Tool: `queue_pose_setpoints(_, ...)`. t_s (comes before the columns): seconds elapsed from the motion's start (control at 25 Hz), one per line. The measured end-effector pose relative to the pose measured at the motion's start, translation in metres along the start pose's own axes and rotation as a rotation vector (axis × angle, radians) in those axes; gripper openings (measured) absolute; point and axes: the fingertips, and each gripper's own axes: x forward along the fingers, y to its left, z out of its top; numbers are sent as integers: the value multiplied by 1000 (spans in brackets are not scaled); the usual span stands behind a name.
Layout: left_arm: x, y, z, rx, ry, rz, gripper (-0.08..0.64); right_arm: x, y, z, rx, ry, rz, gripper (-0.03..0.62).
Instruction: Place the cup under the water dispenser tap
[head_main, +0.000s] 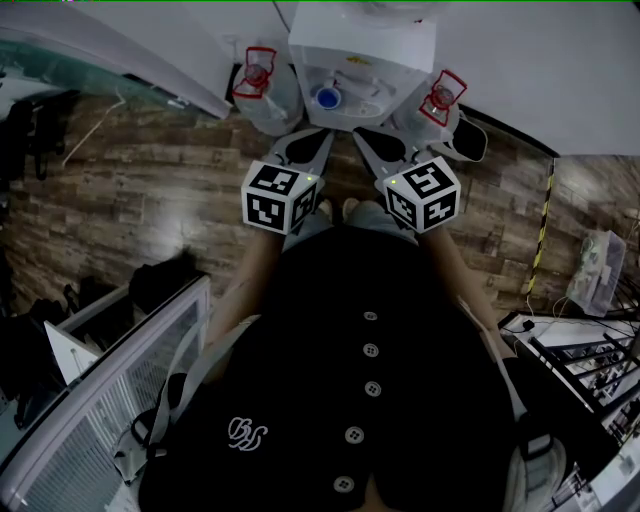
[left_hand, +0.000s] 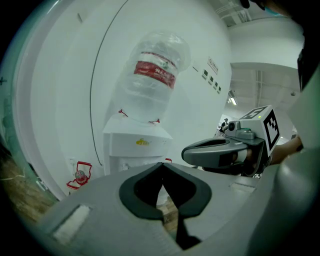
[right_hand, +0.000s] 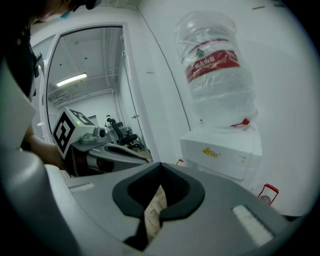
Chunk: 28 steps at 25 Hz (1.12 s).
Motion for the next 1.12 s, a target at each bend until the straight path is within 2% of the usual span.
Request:
queue_pose_setpoints(0.44, 4, -15, -7, 5, 21, -33, -2, -4, 4, -11, -2, 29, 14, 0)
queue_pose_setpoints(1.12, 6, -16, -9, 4, 20, -11, -2, -5, 6, -14, 3, 33, 39, 0)
